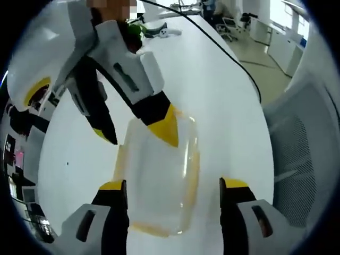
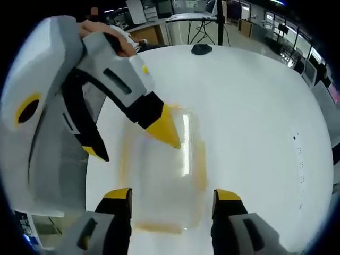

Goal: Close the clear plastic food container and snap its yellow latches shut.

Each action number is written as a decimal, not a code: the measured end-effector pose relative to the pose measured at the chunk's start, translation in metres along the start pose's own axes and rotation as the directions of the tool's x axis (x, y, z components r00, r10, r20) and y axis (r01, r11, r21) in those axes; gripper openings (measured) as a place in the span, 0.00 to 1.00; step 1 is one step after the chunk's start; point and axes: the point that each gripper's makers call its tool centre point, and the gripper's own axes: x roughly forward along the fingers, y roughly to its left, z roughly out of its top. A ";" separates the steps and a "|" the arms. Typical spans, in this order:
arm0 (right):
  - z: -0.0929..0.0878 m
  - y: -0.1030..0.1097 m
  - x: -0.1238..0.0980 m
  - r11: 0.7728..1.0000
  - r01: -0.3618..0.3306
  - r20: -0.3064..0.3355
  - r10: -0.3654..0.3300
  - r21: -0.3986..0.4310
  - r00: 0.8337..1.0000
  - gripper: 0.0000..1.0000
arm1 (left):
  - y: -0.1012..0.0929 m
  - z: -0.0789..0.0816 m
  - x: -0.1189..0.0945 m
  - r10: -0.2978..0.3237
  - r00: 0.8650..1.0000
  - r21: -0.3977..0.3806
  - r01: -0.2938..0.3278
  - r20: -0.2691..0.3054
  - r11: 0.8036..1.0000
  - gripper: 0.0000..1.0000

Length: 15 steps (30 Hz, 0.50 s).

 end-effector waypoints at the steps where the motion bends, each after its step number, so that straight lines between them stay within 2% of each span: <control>1: -0.001 0.001 0.000 1.000 0.001 0.000 -0.001 -0.001 1.000 0.61 | 0.000 -0.001 0.000 0.000 1.000 0.001 0.000 -0.002 1.000 0.69; 6: -0.004 0.010 -0.001 1.000 -0.003 0.016 0.002 0.008 1.000 0.67 | 0.002 -0.005 -0.001 -0.006 1.000 0.000 0.006 -0.011 1.000 0.73; 15: -0.015 0.013 -0.004 0.999 0.043 0.015 -0.043 -0.006 0.999 0.69 | 0.012 -0.012 -0.004 0.010 1.000 0.006 -0.010 -0.010 1.000 0.83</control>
